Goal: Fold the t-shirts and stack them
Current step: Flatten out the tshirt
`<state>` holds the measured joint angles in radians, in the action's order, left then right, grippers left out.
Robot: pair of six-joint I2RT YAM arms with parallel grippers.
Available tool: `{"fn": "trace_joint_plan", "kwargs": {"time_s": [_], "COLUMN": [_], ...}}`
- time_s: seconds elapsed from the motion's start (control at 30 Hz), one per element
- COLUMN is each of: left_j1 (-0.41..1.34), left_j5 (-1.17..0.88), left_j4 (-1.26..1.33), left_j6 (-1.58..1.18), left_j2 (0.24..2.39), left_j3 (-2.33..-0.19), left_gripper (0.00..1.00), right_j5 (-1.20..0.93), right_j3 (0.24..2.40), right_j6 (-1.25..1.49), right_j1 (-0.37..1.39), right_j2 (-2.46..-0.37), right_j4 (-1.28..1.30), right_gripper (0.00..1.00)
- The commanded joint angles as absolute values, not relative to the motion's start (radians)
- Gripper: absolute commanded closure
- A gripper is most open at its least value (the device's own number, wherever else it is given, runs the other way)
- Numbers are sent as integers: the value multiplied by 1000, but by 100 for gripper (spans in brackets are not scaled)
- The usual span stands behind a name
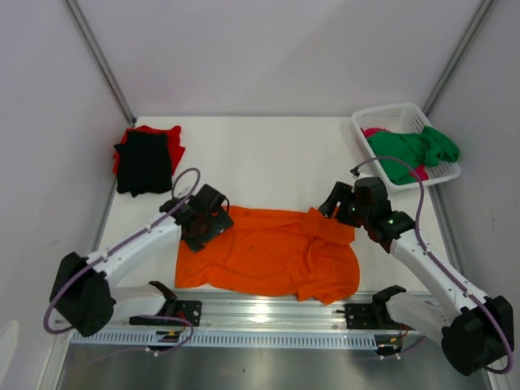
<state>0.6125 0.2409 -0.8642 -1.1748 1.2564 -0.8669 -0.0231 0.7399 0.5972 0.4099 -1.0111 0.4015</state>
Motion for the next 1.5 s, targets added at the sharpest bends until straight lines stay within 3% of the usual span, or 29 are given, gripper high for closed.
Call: {"fn": "trace_joint_plan", "kwargs": {"time_s": [0.0,0.4,0.6,0.93,1.03,1.47], "left_j1": [611,575,538,485,479,477], "left_j5": [345,403,437,618,658,540], "left_j4": [-758,-716,-684,-922,-1020,-1035], "left_j6": [-1500,-1837,-1844,-1825,-1925,-1988], "left_j2": [1146,1253,1293,1371,1381,1425], "left_j3": [-781,-704,-739,-930,-945,-873], "left_gripper": [1,1,0,1,10,9], "right_j5": [-17,-58,-89,-94,-80,-84], "right_j3": [759,839,848,838,831,819], "right_j6": [561,486,479,499,486,488], "right_j1": [405,405,405,407,408,407], "right_j2": [-994,-1026,-1019,-1014,-1003,-994], "right_j4": [439,512,546,538,557,560], "right_gripper": [28,29,29,29,29,29]}}
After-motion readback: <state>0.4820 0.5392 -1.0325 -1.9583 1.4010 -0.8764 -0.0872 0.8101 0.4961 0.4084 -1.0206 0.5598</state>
